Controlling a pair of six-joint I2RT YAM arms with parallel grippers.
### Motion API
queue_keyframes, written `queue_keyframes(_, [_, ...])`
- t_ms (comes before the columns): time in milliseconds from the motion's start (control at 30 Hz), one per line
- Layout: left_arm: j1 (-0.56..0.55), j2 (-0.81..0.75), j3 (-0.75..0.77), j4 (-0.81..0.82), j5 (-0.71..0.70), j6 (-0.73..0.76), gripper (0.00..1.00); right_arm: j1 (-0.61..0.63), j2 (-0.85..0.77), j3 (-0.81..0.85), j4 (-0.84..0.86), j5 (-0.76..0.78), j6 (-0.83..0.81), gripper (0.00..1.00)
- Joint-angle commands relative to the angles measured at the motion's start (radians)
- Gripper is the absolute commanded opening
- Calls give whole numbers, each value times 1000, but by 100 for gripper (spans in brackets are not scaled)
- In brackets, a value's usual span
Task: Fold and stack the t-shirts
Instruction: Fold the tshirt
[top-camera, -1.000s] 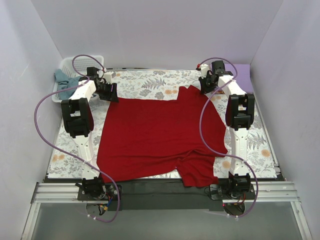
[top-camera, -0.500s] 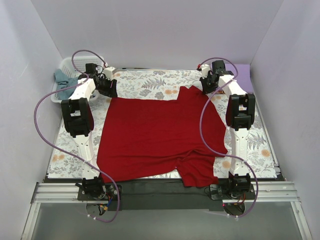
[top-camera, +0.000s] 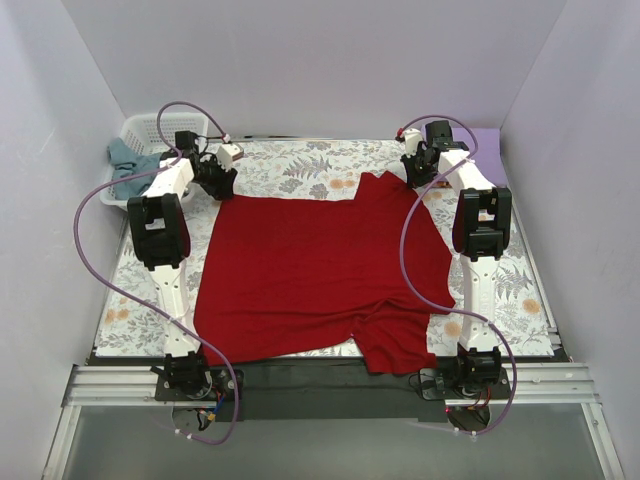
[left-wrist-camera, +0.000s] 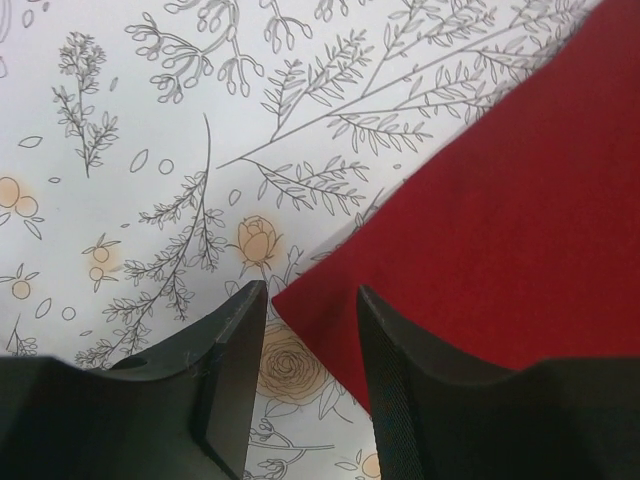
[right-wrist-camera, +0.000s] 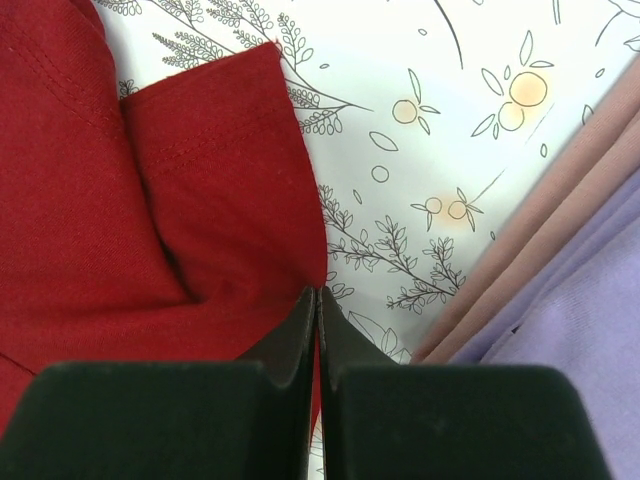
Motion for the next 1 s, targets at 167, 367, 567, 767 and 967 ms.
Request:
queue_keyframes(167, [4,20,-6,-21,24,129,40,-3,-62,-2,-17,-4,-7,1])
queue_keyframes(367, [-15,46,-15,-24,4,230,40,-2,-59,-6,-18,-6,-14,1])
queue_keyframes(567, [-38,72,-15,-62,-10,309,34,-2,-56,-3,-15,-1,-23,1])
queue_keyframes(767, [-67,98,-15,-124,-31,359,19,-2,-21,66,-9,2,-24,1])
queue_keyframes(967, [-64,104,-9,-47,-48,275,0,-2,4,123,11,16,-20,1])
